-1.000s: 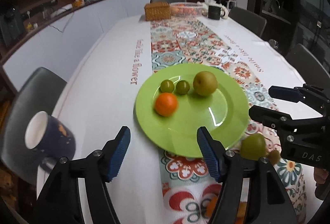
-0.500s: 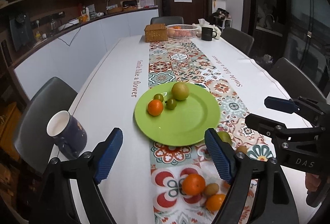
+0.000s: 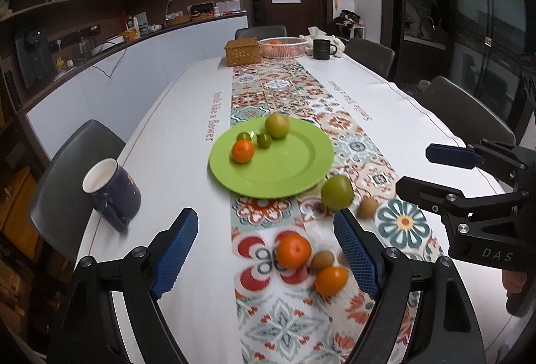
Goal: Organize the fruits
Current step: 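Withdraw both open tools back toward the remaining fruit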
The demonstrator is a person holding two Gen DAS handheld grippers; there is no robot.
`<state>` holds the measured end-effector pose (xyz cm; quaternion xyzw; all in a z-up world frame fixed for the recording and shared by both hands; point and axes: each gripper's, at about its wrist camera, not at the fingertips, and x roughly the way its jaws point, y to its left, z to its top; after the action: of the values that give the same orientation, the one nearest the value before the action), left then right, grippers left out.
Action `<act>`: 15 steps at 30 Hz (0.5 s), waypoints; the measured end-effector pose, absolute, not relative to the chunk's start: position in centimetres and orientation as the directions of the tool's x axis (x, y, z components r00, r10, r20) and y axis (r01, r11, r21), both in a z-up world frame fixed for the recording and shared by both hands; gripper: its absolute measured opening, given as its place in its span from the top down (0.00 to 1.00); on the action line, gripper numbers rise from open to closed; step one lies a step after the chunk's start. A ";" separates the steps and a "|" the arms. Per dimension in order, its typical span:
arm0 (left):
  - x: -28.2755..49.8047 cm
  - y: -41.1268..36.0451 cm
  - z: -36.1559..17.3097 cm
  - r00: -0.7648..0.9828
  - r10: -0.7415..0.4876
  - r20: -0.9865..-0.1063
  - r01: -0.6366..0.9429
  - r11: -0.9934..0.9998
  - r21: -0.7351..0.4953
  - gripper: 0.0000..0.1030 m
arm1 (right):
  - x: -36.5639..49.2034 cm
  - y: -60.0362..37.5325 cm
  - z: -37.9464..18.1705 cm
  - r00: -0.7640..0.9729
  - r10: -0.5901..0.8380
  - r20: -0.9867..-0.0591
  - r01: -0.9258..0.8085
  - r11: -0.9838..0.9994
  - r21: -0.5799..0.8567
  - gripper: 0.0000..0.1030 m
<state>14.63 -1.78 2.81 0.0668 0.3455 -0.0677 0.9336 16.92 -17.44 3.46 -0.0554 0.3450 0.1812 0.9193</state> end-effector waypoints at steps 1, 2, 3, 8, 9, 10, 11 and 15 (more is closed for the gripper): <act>14.3 -2.0 2.6 0.749 -0.082 -0.657 0.177 0.981 0.079 0.19 | 16.5 -17.4 3.3 0.693 0.296 -0.658 -0.383 0.924 0.013 0.40; 14.0 -2.2 2.4 0.745 -0.085 -0.662 0.182 0.980 0.079 0.19 | 16.3 -17.5 3.3 0.690 0.297 -0.660 -0.389 0.921 0.006 0.40; 13.8 -2.4 2.2 0.742 -0.090 -0.665 0.188 0.979 0.077 0.19 | 15.9 -17.5 3.1 0.687 0.298 -0.662 -0.398 0.917 -0.001 0.40; 12.9 -3.5 0.9 0.721 -0.114 -0.683 0.230 0.970 0.081 0.19 | 14.9 -17.7 2.2 0.663 0.301 -0.685 -0.438 0.899 -0.029 0.40; 12.7 -3.6 0.7 0.717 -0.119 -0.686 0.236 0.968 0.080 0.19 | 14.8 -17.7 2.0 0.656 0.303 -0.691 -0.447 0.894 -0.032 0.40; 12.6 -3.8 0.2 0.710 -0.125 -0.693 0.247 0.966 0.078 0.19 | 14.7 -17.7 1.7 0.646 0.305 -0.700 -0.459 0.888 -0.036 0.40; 12.6 -4.0 0.0 0.705 -0.130 -0.697 0.255 0.964 0.078 0.19 | 14.6 -17.6 1.3 0.638 0.305 -0.707 -0.467 0.883 -0.040 0.40; 12.6 -4.5 -1.4 0.687 -0.141 -0.713 0.283 0.955 0.084 0.19 | 14.9 -17.3 -0.1 0.588 0.307 -0.748 -0.508 0.860 -0.047 0.40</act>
<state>12.61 -4.55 -1.42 0.0940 0.3785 -0.1160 0.9135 14.87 -17.28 -0.12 -0.1290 0.3904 0.2311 0.8818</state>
